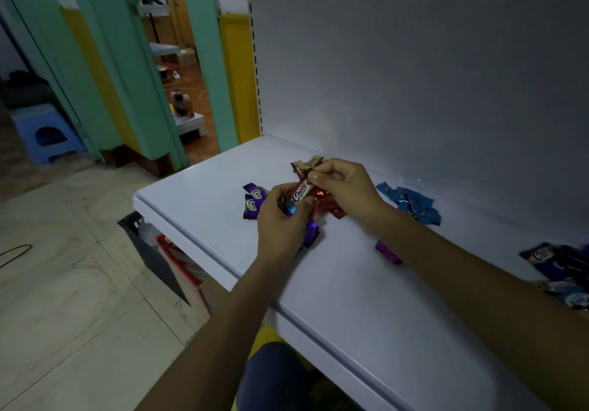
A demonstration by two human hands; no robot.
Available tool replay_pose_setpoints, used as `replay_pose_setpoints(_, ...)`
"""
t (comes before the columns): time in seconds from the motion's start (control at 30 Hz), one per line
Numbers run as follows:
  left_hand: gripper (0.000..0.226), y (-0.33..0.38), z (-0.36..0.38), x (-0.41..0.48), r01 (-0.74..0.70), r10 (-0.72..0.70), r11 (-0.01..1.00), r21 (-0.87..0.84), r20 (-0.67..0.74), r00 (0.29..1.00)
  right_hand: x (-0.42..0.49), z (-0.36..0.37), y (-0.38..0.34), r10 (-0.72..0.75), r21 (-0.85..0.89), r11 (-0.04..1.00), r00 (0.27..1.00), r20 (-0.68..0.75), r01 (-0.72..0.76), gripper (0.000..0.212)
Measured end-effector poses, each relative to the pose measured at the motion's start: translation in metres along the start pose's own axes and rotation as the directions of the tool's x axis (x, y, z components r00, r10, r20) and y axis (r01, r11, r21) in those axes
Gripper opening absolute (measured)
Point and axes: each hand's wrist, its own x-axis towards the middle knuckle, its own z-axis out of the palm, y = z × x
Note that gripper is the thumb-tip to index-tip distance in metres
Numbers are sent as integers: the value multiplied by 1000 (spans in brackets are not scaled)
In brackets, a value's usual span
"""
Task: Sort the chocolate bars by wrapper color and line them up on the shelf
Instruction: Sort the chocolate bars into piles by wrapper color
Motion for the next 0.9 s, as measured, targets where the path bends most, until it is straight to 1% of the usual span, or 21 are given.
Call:
replay_pose_setpoints(0.07, 25, -1, 1, 1, 16, -16, 1000, -20, -14, 1000, 1, -4, 2, 30, 17, 999, 997, -73, -28, 11)
replay_pose_setpoints(0.1, 26, -1, 1, 2, 28, -29, 999, -29, -28, 999, 3, -8, 3, 71, 35, 997, 989, -129, -67, 11)
replay_pose_setpoints(0.13, 28, -1, 2, 2, 39, -40, 999, -36, -39, 998, 6, -12, 3, 129, 82, 990, 974, -186, -116, 9)
replay_pose_setpoints(0.2, 31, 1, 3, 3, 44, -46, 998, -40, -54, 997, 15, -20, 3, 227, 228, 959, 932, -281, -165, 5)
replay_pose_setpoints(0.27, 34, 1, 3, 4, 56, -59, 998, -38, -81, 995, 26, -24, 6, 282, 326, 930, 895, -347, -167, 4)
replay_pose_setpoints(0.33, 34, 0, 4, 6, 63, -67, 997, -48, -93, 993, 41, -23, 11, 270, 350, 928, 879, -392, -129, 7)
replay_pose_setpoints(0.37, 33, -1, 4, 7, 70, -75, 996, -54, -94, 993, 49, -20, 15, 234, 289, 950, 878, -417, -116, 9)
replay_pose_setpoints(0.4, 32, -2, 4, 8, 76, -81, 996, -56, -95, 992, 57, -17, 19, 170, 167, 980, 883, -438, -105, 9)
replay_pose_setpoints(0.43, 31, -3, 4, 9, 78, -83, 995, -55, -99, 992, 64, -14, 23, 76, 1, 996, 893, -443, -84, 7)
replay_pose_setpoints(0.47, 30, -4, 4, 11, 74, -79, 996, -54, -105, 991, 70, -10, 26, -41, -176, 984, 907, -418, -37, 7)
replay_pose_setpoints(0.5, 29, -4, 4, 12, 69, -74, 996, -47, -115, 991, 76, -8, 30, -158, -341, 940, 921, -356, 29, 11)
replay_pose_setpoints(0.53, 28, -5, 4, 12, 64, -67, 997, -36, -123, 990, 81, -6, 35, -248, -472, 876, 932, -265, 99, 16)
replay_pose_setpoints(0.57, 28, -5, 4, 13, 53, -56, 998, -23, -128, 990, 85, -6, 39, -294, -573, 805, 941, -166, 150, 18)
replay_pose_setpoints(0.6, 27, -6, 4, 13, 44, -46, 999, -16, -130, 990, 88, -6, 45, -301, -667, 722, 951, -69, 180, 18)
replay_pose_setpoints(0.67, 28, -7, 4, 12, 36, -39, 999, -23, -134, 990, 90, -8, 56, -242, -824, 532, 968, 74, 196, 18)
replay_pose_setpoints(0.7, 28, -8, 4, 12, 33, -37, 999, -30, -136, 990, 90, -9, 60, -213, -858, 474, 971, 105, 197, 17)
replay_pose_setpoints(0.73, 29, -8, 4, 12, 31, -35, 999, -34, -136, 990, 91, -10, 60, -195, -867, 458, 974, 116, 195, 17)
replay_pose_setpoints(0.83, 29, -8, 4, 12, 22, -27, 999, -38, -123, 992, 90, -14, 54, -146, -837, 515, 981, 127, 185, 18)
replay_pose_setpoints(0.9, 28, -8, 4, 12, 21, -24, 999, -30, -108, 994, 83, -14, 46, -162, -781, 600, 982, 94, 174, 20)
